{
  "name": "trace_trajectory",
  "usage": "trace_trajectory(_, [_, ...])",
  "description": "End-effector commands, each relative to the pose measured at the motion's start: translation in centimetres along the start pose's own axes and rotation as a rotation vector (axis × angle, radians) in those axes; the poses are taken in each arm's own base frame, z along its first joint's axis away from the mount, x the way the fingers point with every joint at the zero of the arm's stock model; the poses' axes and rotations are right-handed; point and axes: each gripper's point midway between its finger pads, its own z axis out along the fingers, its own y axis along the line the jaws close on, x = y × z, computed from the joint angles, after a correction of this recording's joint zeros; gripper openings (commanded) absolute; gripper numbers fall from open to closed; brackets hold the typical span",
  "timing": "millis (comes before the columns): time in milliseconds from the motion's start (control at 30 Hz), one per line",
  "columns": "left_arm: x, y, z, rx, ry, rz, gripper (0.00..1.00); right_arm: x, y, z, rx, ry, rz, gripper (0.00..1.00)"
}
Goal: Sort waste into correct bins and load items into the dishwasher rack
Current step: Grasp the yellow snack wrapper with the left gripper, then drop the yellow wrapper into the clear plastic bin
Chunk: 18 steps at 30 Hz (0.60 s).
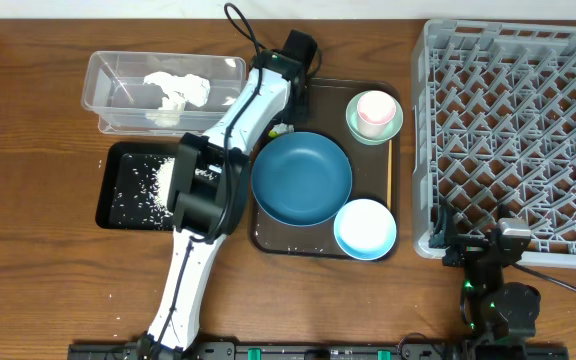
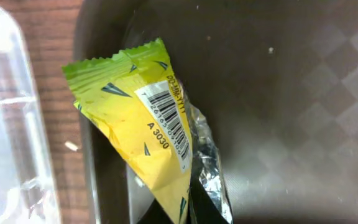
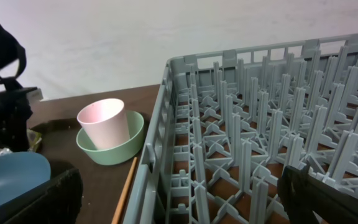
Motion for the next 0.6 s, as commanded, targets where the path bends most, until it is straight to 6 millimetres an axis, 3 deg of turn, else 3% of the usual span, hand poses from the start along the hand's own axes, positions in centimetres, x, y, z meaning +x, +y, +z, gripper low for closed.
trace_trajectory(0, [-3.3, 0.1, -8.9, 0.055, -0.169, -0.022, 0.06, 0.1, 0.1, 0.0, -0.005, 0.003, -0.012, 0.99])
trace_trajectory(100, [-4.6, 1.3, -13.6, 0.067, -0.26, -0.046, 0.06, 0.1, 0.1, 0.0, -0.005, 0.002, -0.012, 0.99])
trace_trajectory(233, [-6.0, 5.7, -18.9, -0.017, -0.384, -0.141, 0.06, 0.1, 0.1, 0.0, -0.005, 0.002, -0.012, 0.99])
trace_trajectory(367, [-6.3, 9.8, -20.1, -0.066, -0.408, -0.272, 0.06, 0.1, 0.1, 0.0, -0.005, 0.002, -0.012, 0.99])
trace_trajectory(567, [-5.2, 16.7, -17.7, -0.114, -0.333, -0.597, 0.06, 0.1, 0.1, 0.0, -0.005, 0.002, -0.012, 0.99])
